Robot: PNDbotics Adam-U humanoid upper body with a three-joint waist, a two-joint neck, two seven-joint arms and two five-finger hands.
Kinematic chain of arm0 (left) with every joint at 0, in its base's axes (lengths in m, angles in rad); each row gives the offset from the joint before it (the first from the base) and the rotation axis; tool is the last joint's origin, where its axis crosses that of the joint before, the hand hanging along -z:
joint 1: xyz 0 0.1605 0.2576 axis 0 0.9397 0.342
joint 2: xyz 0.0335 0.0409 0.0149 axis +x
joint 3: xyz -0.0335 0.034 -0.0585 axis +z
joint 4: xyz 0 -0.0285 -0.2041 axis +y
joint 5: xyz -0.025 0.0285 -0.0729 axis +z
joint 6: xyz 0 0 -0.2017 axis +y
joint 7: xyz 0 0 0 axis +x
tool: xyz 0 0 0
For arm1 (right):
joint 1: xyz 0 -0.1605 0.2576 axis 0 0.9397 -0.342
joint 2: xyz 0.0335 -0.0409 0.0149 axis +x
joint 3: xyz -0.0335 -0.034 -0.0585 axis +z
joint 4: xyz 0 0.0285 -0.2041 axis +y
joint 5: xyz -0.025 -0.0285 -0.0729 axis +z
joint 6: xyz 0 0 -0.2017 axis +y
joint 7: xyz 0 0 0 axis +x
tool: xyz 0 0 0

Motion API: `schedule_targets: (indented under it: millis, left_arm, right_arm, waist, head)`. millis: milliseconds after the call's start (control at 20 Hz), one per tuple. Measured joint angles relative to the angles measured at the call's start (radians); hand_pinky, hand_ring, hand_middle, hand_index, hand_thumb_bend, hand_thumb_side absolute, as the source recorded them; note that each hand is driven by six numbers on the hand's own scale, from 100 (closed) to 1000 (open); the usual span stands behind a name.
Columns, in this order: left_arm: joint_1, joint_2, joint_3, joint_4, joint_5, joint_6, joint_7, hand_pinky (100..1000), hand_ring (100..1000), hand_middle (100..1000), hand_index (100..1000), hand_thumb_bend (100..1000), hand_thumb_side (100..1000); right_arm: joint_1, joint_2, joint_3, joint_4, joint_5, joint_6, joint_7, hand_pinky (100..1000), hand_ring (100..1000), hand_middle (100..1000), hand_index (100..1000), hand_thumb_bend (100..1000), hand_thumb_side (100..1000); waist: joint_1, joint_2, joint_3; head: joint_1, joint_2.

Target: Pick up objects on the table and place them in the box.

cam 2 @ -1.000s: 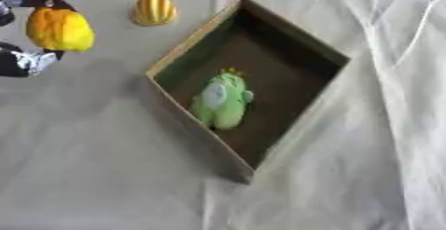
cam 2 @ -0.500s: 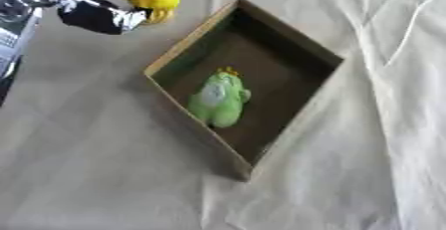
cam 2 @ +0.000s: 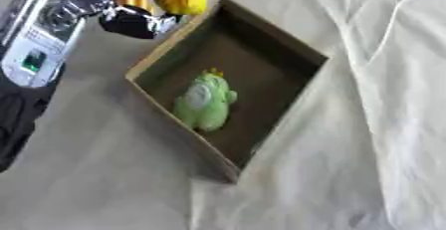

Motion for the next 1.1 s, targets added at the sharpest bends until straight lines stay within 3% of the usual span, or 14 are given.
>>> schedule_targets:
  millis: [250, 450, 500, 700, 800, 1100]
  left_arm:
    - [0.004, -0.037, -0.006, 0.051, 0.019, 0.027, 0.011, 694, 644, 565, 780, 100, 190]
    - [0.014, -0.051, -0.021, 0.077, 0.007, 0.029, -0.009, 836, 799, 721, 885, 100, 106]
    - [0.016, -0.051, -0.024, 0.081, -0.001, 0.028, -0.019, 872, 832, 752, 907, 100, 125]
    - [0.026, -0.051, -0.035, 0.088, -0.06, 0.003, -0.067, 948, 893, 803, 942, 347, 327]
    - [0.031, -0.051, -0.036, 0.089, -0.093, -0.014, -0.086, 960, 907, 815, 949, 395, 379]
    - [0.037, -0.051, -0.035, 0.085, -0.132, -0.037, -0.094, 967, 940, 830, 959, 397, 403]
  right_arm:
    - [-0.009, 0.002, -0.005, 0.0, -0.003, 0.005, -0.008, 858, 940, 659, 830, 100, 363]
    - [-0.009, 0.008, -0.005, 0.0, -0.003, 0.011, -0.014, 858, 942, 658, 829, 100, 375]
    - [-0.009, 0.01, -0.005, 0.0, -0.003, 0.013, -0.015, 858, 942, 658, 829, 100, 378]
    - [-0.01, 0.01, -0.005, 0.0, -0.003, 0.016, -0.018, 857, 944, 657, 828, 100, 386]
    - [-0.009, 0.01, -0.005, 0.0, -0.003, 0.018, -0.019, 857, 945, 657, 828, 100, 392]
    - [-0.008, 0.01, -0.005, 0.0, -0.003, 0.024, -0.022, 857, 946, 655, 827, 100, 397]
  waist:
    - [-0.002, 0.0, -0.007]
    - [-0.002, 0.0, -0.008]
    - [-0.002, 0.0, -0.008]
    - [-0.001, 0.0, -0.008]
    - [-0.001, 0.0, -0.008]
    - [-0.001, 0.0, -0.006]
  head:
    - [0.011, -0.007]
    - [0.015, -0.007]
    - [0.015, -0.007]
    - [0.015, -0.007]
    - [0.013, -0.007]
    - [0.008, -0.007]
